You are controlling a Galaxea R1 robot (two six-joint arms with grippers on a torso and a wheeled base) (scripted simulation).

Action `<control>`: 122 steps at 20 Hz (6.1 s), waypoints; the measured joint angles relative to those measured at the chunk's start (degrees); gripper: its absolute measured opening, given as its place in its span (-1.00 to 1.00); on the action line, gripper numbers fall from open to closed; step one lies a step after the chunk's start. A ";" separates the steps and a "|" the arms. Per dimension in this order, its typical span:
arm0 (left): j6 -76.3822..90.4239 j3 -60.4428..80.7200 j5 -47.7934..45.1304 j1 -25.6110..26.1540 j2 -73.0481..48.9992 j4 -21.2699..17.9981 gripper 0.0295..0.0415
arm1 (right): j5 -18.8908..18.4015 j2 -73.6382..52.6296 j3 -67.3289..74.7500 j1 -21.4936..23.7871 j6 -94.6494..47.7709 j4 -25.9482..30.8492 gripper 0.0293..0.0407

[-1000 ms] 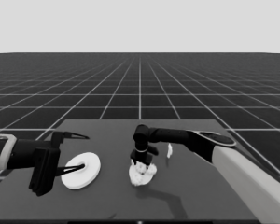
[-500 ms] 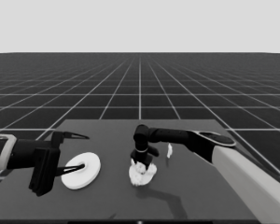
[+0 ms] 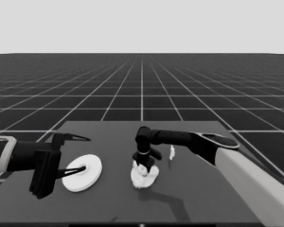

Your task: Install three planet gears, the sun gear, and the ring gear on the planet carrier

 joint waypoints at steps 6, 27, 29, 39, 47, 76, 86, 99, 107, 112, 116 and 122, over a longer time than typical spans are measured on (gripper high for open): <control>0.00 0.00 0.00 0.00 0.00 0.00 0.49 | 0.00 0.00 0.00 0.00 3.60 0.00 -0.73; 0.00 0.00 0.00 0.00 0.00 0.00 0.49 | 0.00 0.00 0.00 0.00 16.20 0.00 -0.73; 0.00 0.00 0.00 0.00 0.00 0.00 0.49 | 0.00 0.00 0.00 0.00 17.40 0.00 -0.73; 0.00 0.00 0.00 0.00 0.00 0.00 0.49 | 0.00 0.00 0.00 0.01 22.77 -0.01 0.33; 0.00 0.00 0.00 0.00 0.00 0.00 0.49 | 0.00 0.00 0.00 0.01 23.05 -0.01 0.61; -71.50 -51.27 54.59 2.87 27.40 -22.27 0.49 | 19.19 -73.77 74.22 -13.75 -97.83 -23.57 0.61; -69.66 -59.12 39.18 27.33 31.12 -4.24 0.49 | 19.19 -73.77 74.22 -13.75 -97.84 -23.57 0.61; -72.57 -49.86 49.61 13.30 26.59 -15.48 -0.12 | 19.19 -73.77 74.22 -13.75 -97.84 -23.57 0.61; -71.45 -52.95 54.80 3.21 28.00 -22.74 -0.12 | 19.19 -73.77 74.22 -13.75 -97.84 -23.57 0.61; -104.76 -61.36 51.47 5.46 69.58 -21.87 -0.11 | 19.19 -73.77 74.22 -13.75 -97.84 -23.57 0.61; -102.97 -67.23 51.61 5.64 74.00 -21.64 -0.12 | 19.19 -73.77 74.22 -13.75 -97.84 -23.57 0.61; -100.41 -71.46 49.03 22.87 75.20 -4.72 -0.12 | 19.19 -73.77 74.22 -13.75 -97.84 -23.57 0.61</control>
